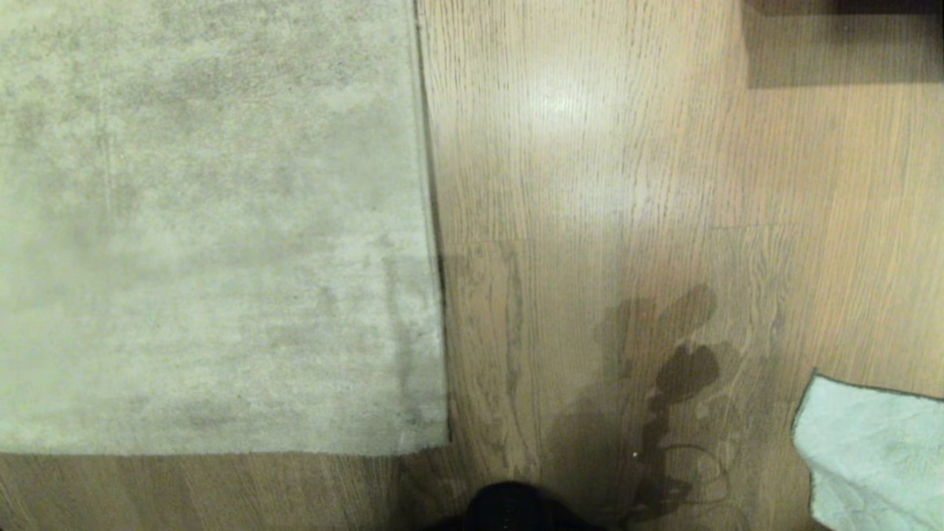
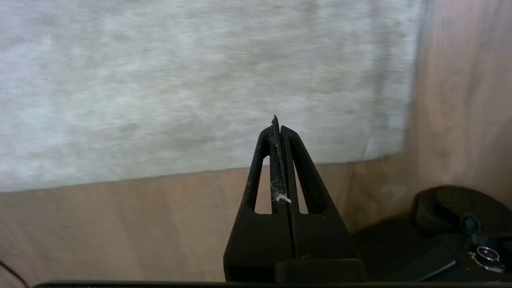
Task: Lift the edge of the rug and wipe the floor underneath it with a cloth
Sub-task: Put down the rag
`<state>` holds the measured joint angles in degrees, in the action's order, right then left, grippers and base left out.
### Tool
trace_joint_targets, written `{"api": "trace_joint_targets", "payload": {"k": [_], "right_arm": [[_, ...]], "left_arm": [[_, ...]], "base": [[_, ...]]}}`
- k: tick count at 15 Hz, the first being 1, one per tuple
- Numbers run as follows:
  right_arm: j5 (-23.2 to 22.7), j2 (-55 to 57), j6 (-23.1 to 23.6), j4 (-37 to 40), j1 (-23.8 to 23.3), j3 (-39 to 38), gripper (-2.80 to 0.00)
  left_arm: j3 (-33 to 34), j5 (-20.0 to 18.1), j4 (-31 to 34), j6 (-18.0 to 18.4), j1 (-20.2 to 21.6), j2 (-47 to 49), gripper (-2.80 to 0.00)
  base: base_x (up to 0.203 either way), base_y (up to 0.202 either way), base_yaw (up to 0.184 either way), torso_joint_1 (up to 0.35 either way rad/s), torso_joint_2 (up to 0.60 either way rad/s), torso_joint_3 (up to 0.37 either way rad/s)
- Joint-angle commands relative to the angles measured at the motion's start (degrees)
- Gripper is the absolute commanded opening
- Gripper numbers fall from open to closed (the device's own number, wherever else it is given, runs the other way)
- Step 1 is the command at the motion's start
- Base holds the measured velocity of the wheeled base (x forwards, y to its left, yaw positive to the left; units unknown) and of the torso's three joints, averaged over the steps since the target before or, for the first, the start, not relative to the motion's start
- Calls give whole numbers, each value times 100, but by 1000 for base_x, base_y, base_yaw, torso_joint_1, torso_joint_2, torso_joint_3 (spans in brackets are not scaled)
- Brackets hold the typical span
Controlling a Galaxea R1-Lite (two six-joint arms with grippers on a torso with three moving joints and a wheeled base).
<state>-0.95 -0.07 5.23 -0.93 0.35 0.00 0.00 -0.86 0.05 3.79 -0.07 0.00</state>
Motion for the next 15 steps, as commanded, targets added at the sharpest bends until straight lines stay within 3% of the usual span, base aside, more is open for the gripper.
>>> {"api": "trace_joint_targets", "payload": {"k": [1, 12, 15], "right_arm": [[-2, 7, 4, -4, 1, 0, -280], [-6, 7, 4, -9, 0, 0, -280], [-2, 7, 4, -4, 0, 0, -280]], "left_arm": [[0, -2, -5, -1, -1, 9, -280], [0, -2, -14, -10, -1, 9, -280], [0, -2, -14, -11, -1, 9, -280]], "base": [[0, -201, 2, -4, 1, -1], [0, -191, 1, 2, 1, 3], [0, -34, 0, 1, 3, 1]]}}
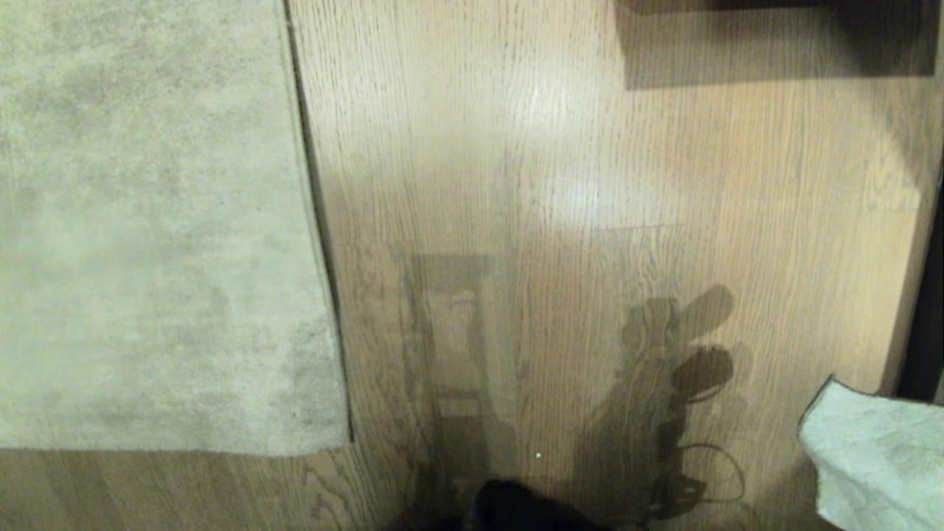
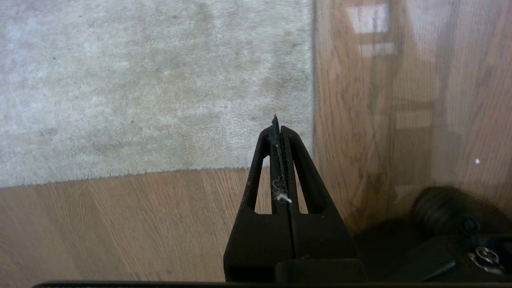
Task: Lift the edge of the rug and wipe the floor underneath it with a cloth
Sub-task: Put down the rag
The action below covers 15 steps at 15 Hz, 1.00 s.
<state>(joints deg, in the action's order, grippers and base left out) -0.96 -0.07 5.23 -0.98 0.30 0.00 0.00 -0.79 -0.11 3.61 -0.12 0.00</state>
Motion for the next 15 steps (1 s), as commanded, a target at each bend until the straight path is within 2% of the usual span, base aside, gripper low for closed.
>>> {"api": "trace_joint_targets", "payload": {"k": [1, 15], "right_arm": [[0, 7, 4, 2, 5, 0, -280], [-5, 7, 4, 2, 5, 0, -280]], "left_arm": [[0, -9, 6, 0, 3, 9, -280], [0, -9, 2, 0, 3, 9, -280]], "base": [[0, 0, 0, 0, 0, 0], [0, 0, 0, 0, 0, 0]]}}
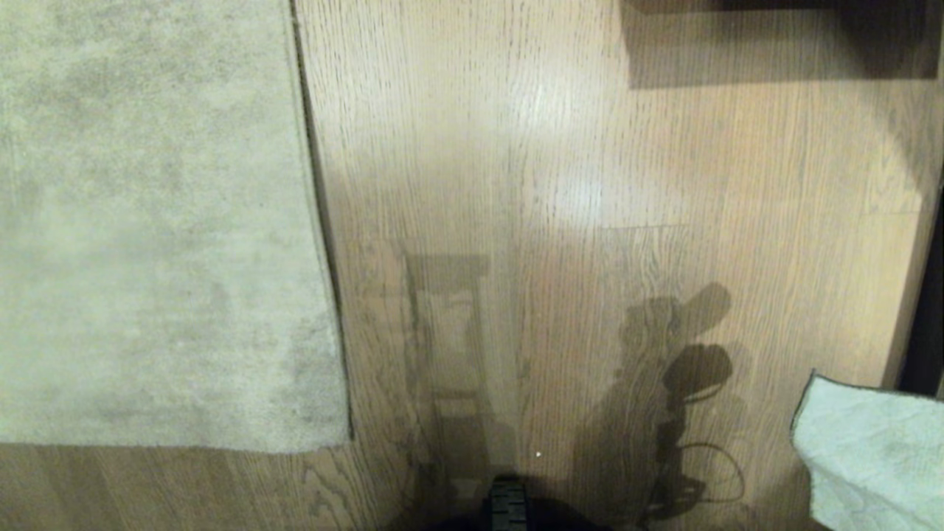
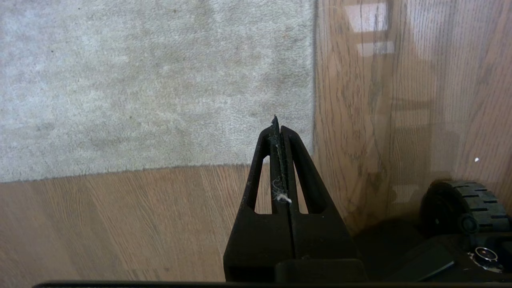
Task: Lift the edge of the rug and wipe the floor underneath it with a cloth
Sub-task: Put down the rag
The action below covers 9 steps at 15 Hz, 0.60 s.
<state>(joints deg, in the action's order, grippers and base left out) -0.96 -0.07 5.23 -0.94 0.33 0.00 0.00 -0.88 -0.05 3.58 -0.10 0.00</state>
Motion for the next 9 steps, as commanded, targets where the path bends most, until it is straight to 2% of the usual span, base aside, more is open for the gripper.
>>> {"api": "trace_joint_targets", "payload": {"k": [1, 9], "right_arm": [[0, 7, 4, -3, 2, 0, -280], [-9, 7, 102, -4, 2, 0, -280]], "left_arm": [[0, 0, -4, 2, 1, 9, -280], [0, 0, -4, 2, 1, 9, -280]], "base": [[0, 0, 0, 0, 0, 0], [0, 0, 0, 0, 0, 0]]}}
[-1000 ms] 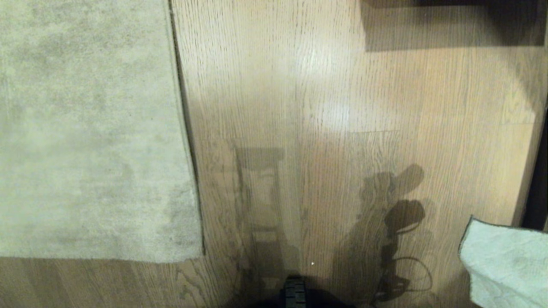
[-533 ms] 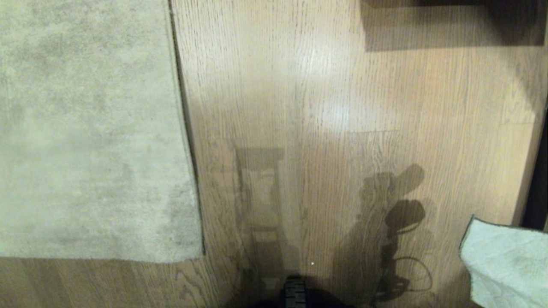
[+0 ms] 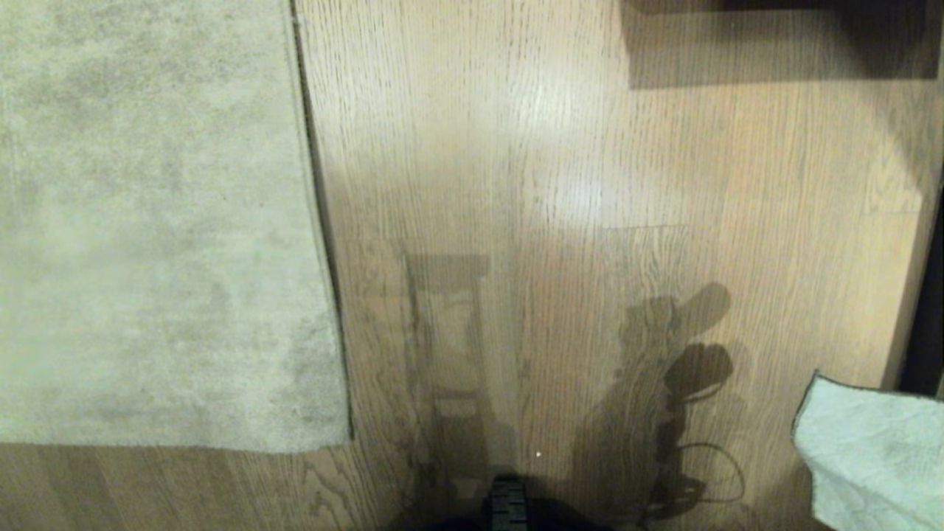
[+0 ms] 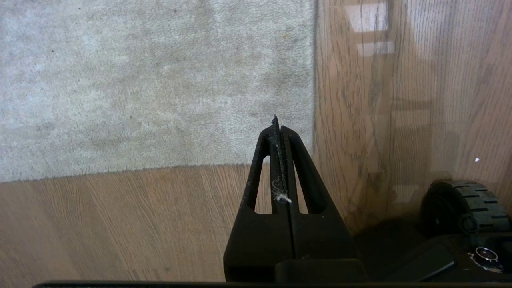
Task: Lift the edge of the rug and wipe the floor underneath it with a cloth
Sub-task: Put down the rag
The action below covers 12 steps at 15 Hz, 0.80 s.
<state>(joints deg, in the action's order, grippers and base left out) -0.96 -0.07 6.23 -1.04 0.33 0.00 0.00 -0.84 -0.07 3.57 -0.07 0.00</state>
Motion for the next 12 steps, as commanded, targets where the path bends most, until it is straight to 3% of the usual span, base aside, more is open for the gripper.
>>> {"api": "trace_joint_targets", "payload": {"k": [1, 6, 9, 12], "right_arm": [[-9, 7, 1, -2, 2, 0, -280], [-1, 7, -104, -113, 2, 27, -280], [-18, 312, -189, 202, 6, 776, -280], [-7, 1353, -349, 313, 11, 1301, -280]], "left_arm": [[0, -4, -1, 3, -1, 9, -280], [0, -4, -1, 3, -1, 9, -280], [0, 0, -1, 3, -1, 9, -280], [0, -4, -1, 3, -1, 9, -280]], "base": [[0, 0, 0, 0, 0, 0], [0, 0, 0, 0, 0, 0], [0, 0, 0, 0, 0, 0], [0, 0, 0, 0, 0, 0]]}}
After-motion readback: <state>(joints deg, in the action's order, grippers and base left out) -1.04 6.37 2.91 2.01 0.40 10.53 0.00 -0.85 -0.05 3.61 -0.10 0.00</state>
